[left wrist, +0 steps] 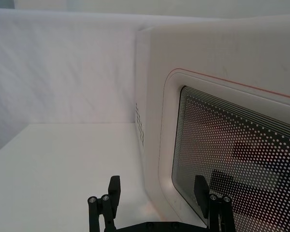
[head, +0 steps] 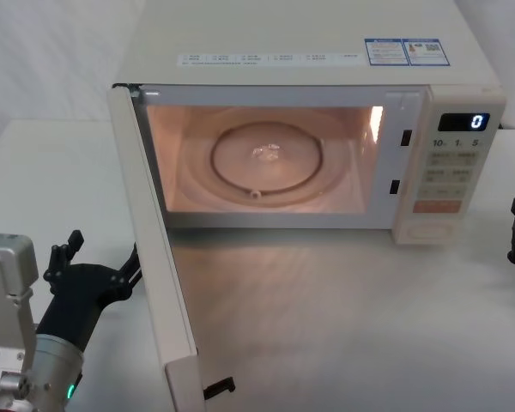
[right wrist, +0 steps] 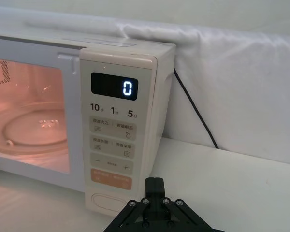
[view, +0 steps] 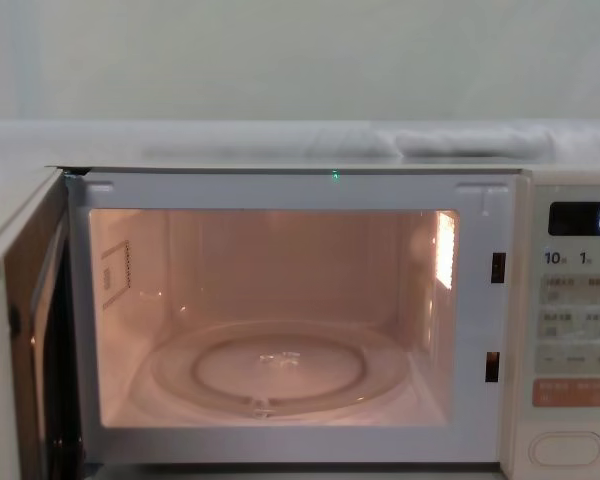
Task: Press the button to open the microwave door with one hand; close the microwave door with the other hand.
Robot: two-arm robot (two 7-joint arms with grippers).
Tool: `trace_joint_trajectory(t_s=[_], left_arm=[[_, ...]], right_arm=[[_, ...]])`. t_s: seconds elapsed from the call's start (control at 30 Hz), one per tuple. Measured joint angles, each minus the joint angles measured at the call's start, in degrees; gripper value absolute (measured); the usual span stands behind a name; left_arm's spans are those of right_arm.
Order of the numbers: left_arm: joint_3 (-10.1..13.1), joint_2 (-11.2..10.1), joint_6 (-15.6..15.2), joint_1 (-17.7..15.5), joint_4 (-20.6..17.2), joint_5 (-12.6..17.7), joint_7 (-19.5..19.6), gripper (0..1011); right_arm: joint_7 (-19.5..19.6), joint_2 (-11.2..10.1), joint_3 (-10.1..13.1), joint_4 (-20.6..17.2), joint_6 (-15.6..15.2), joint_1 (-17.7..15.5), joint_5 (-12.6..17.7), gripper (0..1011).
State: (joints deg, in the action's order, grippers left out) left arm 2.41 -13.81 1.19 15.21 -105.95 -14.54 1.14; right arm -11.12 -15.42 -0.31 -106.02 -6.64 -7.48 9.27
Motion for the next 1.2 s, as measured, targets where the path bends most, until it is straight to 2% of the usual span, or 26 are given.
trace_joint_trajectory(t_s=[0.17,0.3,0.33,0.53,0.7,0.8,0.87,0.93,0.97,1.2], left_arm=[[0.0,0.0,0.0,0.0,0.0,0.0,0.0,1001],[0.0,0.0,0.0,0.0,0.0,0.0,0.0,1001],[0.0,0.0,0.0,0.0,0.0,0.0,0.0,1001],[0.0,0.0,0.0,0.0,0.0,0.0,0.0,1001],[0.0,0.0,0.0,0.0,0.0,0.0,0.0,1001],[0.0,0.0,0.0,0.0,0.0,0.0,0.0,1001],[0.0,0.0,0.0,0.0,0.0,0.0,0.0,1001],[0.0,0.0,0.0,0.0,0.0,0.0,0.0,1001],[0.0,0.0,0.0,0.0,0.0,0.0,0.0,1001],[0.0,0.0,0.0,0.0,0.0,0.0,0.0,1001]], right_arm=[[0.1,0.1,0.0,0.0,0.0,0.0,0.0,4],[0.1,0.1,0.0,0.1,0.0,0.0,0.0,106],[0.1,0.1,0.0,0.1,0.0,0.0,0.0,106],[0.2,0.2,0.0,0.1,0.0,0.0,0.0,283],[0.3,0.2,0.0,0.1,0.0,0.0,0.0,469],[0.3,0.2,0.0,0.1,0.0,0.0,0.0,540],[0.3,0.2,0.0,0.1,0.0,0.0,0.0,650],[0.3,0.2,0.0,0.1,0.0,0.0,0.0,668],[0.3,0.2,0.0,0.1,0.0,0.0,0.0,730],[0.3,0.2,0.0,0.1,0.0,0.0,0.0,923]])
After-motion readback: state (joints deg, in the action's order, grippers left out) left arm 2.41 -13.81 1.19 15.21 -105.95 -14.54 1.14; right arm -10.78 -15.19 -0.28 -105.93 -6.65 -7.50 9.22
